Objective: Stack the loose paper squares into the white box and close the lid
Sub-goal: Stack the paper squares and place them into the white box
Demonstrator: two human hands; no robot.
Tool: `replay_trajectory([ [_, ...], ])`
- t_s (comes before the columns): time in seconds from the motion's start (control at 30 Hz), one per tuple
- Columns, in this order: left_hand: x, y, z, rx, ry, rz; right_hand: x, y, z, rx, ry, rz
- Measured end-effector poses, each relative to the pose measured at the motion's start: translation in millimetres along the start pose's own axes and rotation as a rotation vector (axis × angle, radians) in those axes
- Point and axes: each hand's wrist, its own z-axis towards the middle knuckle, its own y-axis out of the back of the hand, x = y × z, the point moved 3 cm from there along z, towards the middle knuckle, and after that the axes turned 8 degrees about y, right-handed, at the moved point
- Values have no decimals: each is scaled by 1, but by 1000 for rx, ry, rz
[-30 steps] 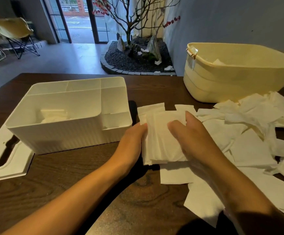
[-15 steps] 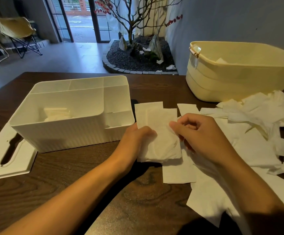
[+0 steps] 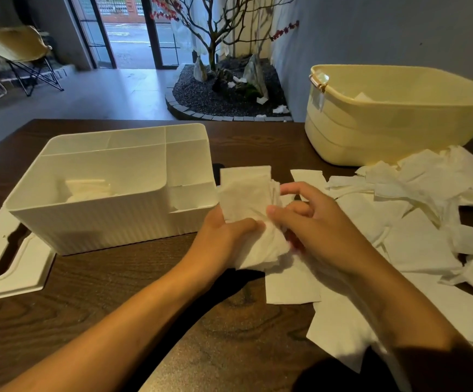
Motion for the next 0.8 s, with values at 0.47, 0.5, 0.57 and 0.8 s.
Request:
replay_trajectory([
  [0.47, 4, 2, -6, -283, -191, 116, -5, 20, -5, 420, 49, -919],
  [0.5, 5, 1, -6, -285, -182, 101, -6, 21, -4, 354, 62, -871],
  [0.57, 7, 2, -6, -293, -179, 107, -6, 27, -1, 244, 85, -802],
  [0.8, 9, 4, -3, -298, -204, 157, 13, 43, 4, 161, 158, -500],
])
